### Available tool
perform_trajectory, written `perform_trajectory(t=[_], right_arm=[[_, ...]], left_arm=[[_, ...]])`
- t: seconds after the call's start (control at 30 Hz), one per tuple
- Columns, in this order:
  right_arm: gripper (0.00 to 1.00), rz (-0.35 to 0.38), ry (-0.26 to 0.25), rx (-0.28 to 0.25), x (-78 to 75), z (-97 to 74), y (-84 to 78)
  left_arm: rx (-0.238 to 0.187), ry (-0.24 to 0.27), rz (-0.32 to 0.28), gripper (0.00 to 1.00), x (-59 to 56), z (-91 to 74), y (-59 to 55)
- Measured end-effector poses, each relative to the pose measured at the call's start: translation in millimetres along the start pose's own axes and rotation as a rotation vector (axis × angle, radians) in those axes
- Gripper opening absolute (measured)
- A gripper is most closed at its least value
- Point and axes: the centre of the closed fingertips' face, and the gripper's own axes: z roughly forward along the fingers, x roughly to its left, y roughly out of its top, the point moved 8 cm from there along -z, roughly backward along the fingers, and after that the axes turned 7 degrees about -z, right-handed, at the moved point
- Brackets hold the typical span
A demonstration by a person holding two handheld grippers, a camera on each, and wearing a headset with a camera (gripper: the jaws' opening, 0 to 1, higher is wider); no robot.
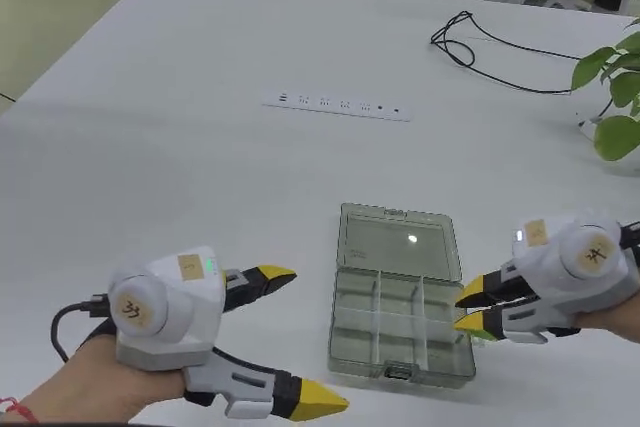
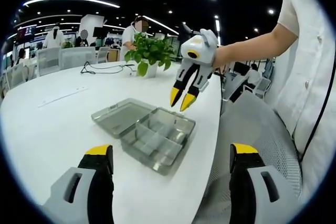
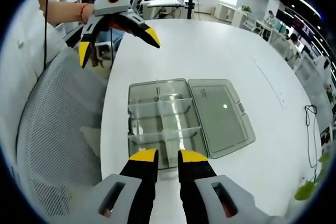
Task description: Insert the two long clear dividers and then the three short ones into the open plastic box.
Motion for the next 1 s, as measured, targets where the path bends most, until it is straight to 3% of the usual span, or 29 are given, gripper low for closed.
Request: perform_trajectory(t=[0.5,0.67,1.0], right_arm=[[0.35,0.144,-0.133,-0.102,19.3,-39.9,-30.3],[0.43,0.185,-0.168,-0.128,27.1,-46.4,-43.3],[0.64,0.266,-0.239,-0.177,42.4,-52.2,-73.4]], left_arm=[[0.022,0.016,-0.002,1.0,2.5,-6.6,-0.9],[0.029,0.023,0.0,1.0,7.1,-9.0,-5.1],[0.051,0.03,0.0,1.0,4.6,-9.1,-8.9]])
